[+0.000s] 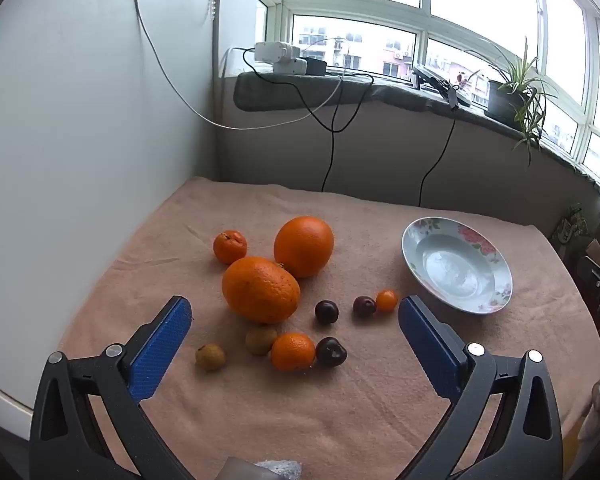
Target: Organize fruits
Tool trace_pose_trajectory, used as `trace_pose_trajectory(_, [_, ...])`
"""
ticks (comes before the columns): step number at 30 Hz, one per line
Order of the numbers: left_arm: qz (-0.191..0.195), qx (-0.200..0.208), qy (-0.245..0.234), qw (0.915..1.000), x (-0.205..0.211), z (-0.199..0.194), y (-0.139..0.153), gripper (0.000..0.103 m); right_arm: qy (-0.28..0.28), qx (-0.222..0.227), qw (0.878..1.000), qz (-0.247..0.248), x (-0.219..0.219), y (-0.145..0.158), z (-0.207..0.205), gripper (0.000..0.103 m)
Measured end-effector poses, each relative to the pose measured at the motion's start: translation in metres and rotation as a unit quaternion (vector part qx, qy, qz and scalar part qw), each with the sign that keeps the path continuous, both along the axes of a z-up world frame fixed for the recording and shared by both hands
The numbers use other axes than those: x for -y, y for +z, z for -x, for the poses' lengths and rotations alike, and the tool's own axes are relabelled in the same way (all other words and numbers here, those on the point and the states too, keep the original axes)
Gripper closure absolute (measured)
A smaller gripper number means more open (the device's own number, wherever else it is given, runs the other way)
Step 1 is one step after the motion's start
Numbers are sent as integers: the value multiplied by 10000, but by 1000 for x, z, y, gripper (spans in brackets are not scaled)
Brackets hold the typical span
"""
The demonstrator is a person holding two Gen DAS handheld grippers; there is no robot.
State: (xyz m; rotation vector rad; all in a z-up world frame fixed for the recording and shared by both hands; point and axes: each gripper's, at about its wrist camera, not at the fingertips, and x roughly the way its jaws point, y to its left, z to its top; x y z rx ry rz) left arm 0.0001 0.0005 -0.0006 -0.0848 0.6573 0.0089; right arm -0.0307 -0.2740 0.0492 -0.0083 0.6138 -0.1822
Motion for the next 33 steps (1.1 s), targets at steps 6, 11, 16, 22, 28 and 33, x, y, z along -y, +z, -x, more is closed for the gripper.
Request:
trace_pose_trajectory(6, [33,-118,-53,9999,-5,0,-2,0,-6,25,10000,-40,-2,-1,-2,0])
trace_pose_trajectory(11, [-73,-64,-29,9999,2,-1,-2,0,-10,2,9999,-118,0,1,-1,0])
trace_pose_trajectory(16, [-79,-18,-47,10000,3,0,-3,0,20,-33,9999,-159,0,-1,-2,0])
trace_pose_trajectory(22, [-83,17,-50,10000,4,1,-2,0,20,-35,9998,-197,0,-3,-1,0])
trace_pose_trajectory(28, [-84,47,-42,9999,4,3,1,0,24,-38,9997,-221,1,-3,0,0])
trace_pose_trajectory(33, [-96,61,-44,9999,5,3,1,0,10,-49,9997,-221,1,-3,0,0])
